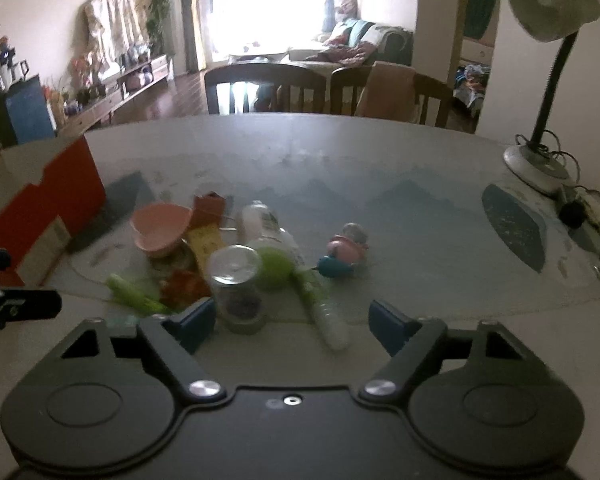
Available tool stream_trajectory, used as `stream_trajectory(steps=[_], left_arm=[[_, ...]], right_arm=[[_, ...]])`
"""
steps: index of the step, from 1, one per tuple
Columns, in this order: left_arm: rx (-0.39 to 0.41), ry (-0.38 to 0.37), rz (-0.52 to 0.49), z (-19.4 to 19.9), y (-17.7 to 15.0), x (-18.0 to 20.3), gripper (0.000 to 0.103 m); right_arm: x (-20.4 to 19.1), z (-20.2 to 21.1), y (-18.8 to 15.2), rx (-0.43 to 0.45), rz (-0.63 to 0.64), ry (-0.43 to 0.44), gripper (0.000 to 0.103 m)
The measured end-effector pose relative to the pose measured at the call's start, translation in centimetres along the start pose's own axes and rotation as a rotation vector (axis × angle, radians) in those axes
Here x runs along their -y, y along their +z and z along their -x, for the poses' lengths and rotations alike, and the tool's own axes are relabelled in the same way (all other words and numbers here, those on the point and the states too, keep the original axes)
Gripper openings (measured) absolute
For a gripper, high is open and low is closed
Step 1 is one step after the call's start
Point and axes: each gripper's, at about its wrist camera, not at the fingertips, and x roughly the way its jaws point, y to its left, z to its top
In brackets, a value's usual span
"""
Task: Organize rigid objects
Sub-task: 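Grasp the teal egg toy with the left tool while the right tool grasps the white-green marker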
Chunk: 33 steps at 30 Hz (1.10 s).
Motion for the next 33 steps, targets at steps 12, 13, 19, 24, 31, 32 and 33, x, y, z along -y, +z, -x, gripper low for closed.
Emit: stream_trajectory(steps=[12,13,19,24,31,32,33], left_arm=[[-0.081,-0.028,-0.054,-4.7,-1.2,1.8,0.095],[-0.089,-0.031,-0.056,-5.0,-1.3,1.9,0.093],[-0.119,-0.019,-0.071,-6.4,-1.5,2.1,0.083],[-0.134,-0.027,-0.072,-7.1,-1.3,2.2,0.070],[-0.158,-0.058,-0.038,-7.5,-1.1,2.0,0.049],[-0.161,-0.065,-0.027,-7.5,-1.1,1.9,0.044],[-0.164,-0.068,-0.022,-7.5,-1.1,1.9,0.040]], right_arm=[[2.3,-5.5,-0.1,-0.081,0.065,0.031,0.057],[2.4,-5.8,0.0,-0.086,0.068,0.034,0.055],[2.7,-6.9,0.1,-0.107,0.083,0.063,0.051],[2.5,-7.5,0.1,-0.111,0.103,0.079,0.049],[2.3,-8.1,0.4,-0.101,0.118,0.089,0.037],[2.3,-8.1,0.5,-0.099,0.121,0.095,0.029],[2.2,-8.2,0.5,-0.098,0.124,0.097,0.025]])
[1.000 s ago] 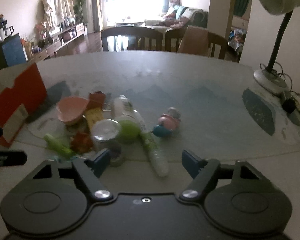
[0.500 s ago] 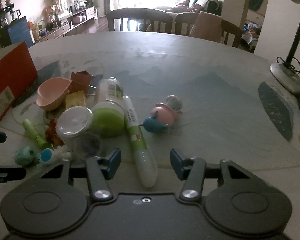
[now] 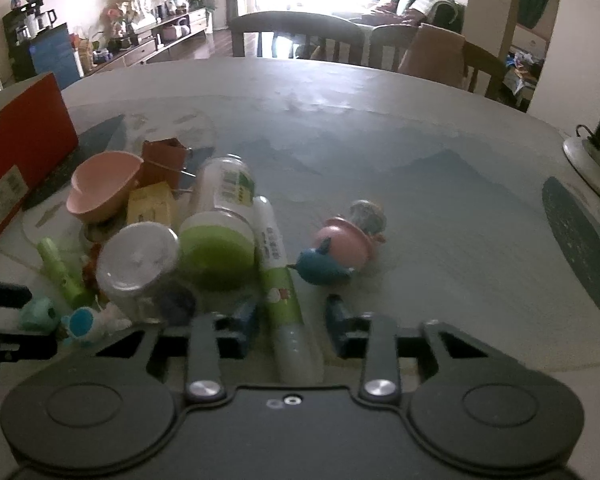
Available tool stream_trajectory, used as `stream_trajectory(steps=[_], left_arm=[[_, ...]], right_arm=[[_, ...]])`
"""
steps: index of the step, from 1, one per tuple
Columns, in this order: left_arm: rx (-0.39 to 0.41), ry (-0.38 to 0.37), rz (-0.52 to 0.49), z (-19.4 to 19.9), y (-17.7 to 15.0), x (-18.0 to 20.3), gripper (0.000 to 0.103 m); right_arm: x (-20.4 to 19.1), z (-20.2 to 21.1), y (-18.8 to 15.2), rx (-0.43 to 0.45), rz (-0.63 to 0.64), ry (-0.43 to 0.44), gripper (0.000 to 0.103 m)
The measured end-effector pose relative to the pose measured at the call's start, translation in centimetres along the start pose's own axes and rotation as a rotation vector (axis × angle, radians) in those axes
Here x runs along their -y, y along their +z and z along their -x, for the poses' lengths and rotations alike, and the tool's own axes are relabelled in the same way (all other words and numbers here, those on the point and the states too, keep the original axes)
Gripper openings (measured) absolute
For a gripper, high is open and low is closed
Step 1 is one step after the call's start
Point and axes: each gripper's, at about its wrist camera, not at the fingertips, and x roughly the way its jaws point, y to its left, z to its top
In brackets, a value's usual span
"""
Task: Organize rigid objects
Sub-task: 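Grasp the teal egg toy with the left tool while the right tool grasps the white-green marker, then carry the teal egg and marker into the box and open both tools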
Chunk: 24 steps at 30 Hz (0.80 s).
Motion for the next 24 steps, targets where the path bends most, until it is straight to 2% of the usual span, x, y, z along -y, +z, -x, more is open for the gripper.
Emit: stream_trajectory(steps=[3,8,24], left_arm=[[-0.004,0.008,0.000,0.0,0.0,0.2,0.036],[-0.012,0.003,-0.003,0.0,0.1,0.4,0.035],[0.013,0.032,0.060,2.4,-0.1,-0.2,0.035]], right_arm=[[-0.2,0.0,0.1,0.003,0.010,0.002,0.022],[-0.2,0.3,0.0,-0.007,-0.004,-0.006,0.021],[0.1,6.0,-2.1,0.003,-0.187,0.043,0.020]])
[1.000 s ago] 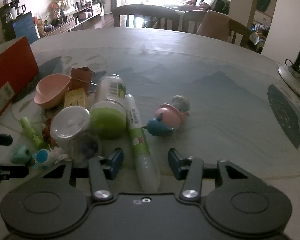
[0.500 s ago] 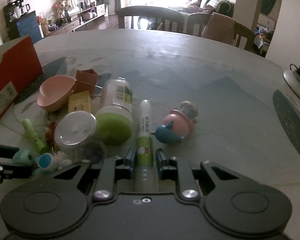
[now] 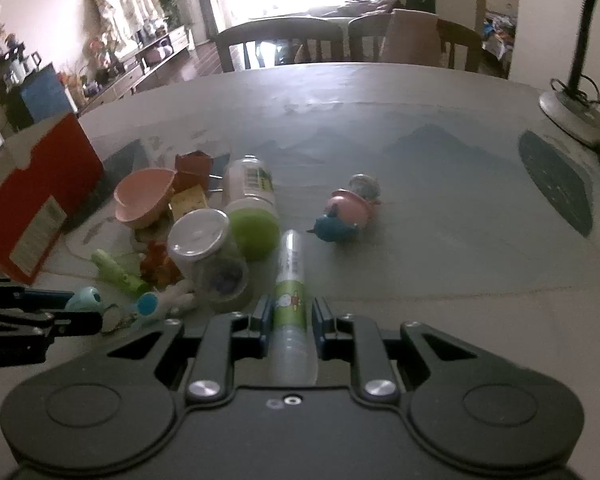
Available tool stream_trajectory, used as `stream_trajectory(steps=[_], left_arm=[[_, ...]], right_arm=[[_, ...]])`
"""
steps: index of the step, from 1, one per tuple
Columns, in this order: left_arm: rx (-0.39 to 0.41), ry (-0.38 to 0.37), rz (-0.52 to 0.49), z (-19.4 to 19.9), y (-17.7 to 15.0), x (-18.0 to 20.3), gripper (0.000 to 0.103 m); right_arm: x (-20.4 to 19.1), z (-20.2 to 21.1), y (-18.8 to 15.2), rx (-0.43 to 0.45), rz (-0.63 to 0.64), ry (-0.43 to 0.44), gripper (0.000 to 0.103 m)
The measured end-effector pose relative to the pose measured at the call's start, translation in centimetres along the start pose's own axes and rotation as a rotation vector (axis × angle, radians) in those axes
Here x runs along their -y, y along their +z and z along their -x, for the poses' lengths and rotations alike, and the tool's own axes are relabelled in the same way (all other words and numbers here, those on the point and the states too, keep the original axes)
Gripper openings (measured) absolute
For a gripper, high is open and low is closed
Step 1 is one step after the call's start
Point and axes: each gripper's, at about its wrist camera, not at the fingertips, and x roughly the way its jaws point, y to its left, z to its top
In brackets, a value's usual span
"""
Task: Organize rigid objects
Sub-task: 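Carry the teal egg and marker into the box and open both tools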
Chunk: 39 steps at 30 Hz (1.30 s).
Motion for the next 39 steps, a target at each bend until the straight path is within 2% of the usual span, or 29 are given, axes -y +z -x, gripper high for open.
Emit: stream_trajectory(steps=[10,19,24,31,39], left_arm=[[0.065,0.011,0.017,3.9,0.8,-1.6,0.035],[0.129,-0.021,0.003,7.8,2.1,-4.6,0.035],[0.164,-0.027,0.000,10.0,2.4,-7.2,0.035],[0.195,0.007,0.003,12.3,2.3,-12.2,0.035],[0.217,0.047,0.023,14.1,2.3,-17.8,0.035]], right_arm=[[-1.3,5.3,0.1,0.073,-0.044,-0.018,0.020],[-6.6,8.3,2.3,0.139,-0.009,-0.006,0.020],[-11.0,8.7,3.7,0.168,0.029,0.029,0.020],[-17.6,8.1,5.6,0.186,0.095,0.097,0.020],[-24.1,5.1,7.3,0.166,0.139,0.138,0.020]])
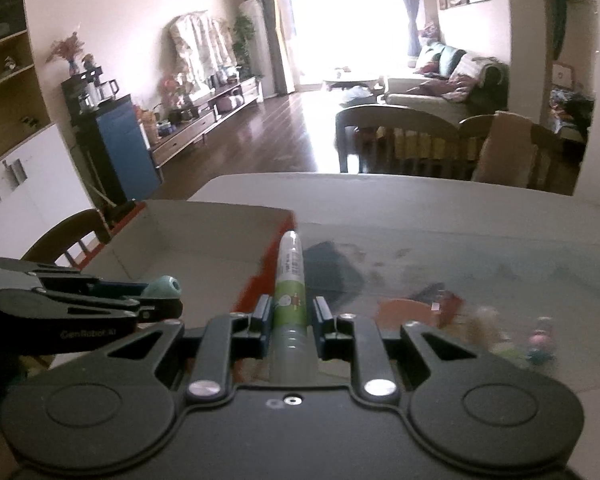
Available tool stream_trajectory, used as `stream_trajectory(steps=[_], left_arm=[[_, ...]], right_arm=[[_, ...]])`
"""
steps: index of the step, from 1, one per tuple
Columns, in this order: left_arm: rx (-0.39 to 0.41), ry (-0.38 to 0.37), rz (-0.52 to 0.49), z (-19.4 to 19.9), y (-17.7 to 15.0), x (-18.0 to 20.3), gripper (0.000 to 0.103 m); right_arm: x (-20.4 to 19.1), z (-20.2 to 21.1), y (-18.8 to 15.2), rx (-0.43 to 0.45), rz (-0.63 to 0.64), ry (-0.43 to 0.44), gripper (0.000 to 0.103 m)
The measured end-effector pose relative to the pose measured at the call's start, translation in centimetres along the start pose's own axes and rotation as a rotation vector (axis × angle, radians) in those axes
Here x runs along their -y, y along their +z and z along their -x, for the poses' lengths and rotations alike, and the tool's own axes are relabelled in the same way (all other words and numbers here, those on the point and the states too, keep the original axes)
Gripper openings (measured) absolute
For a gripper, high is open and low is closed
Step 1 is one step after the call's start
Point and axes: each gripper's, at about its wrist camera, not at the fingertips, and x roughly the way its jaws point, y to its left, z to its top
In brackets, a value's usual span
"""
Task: Organize rigid objects
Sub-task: 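Carry the teal egg and marker into the box and open both tools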
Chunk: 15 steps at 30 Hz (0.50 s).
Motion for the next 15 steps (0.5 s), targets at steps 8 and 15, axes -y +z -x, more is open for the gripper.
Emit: stream_trajectory(steps=[8,15], left_arm=[[0.010,0.045,0.017,0.0,1.1,-5.5,0.035],[-0.033,0.083,0.039,-2.6,2.9,-10.1,0.035]], right_arm=[[-4.4,-4.2,1.3,-0.024,0.044,0.016,0.020],[-7.3,-8.3,1.9,-0.070,0.083,-0.002,0.017]])
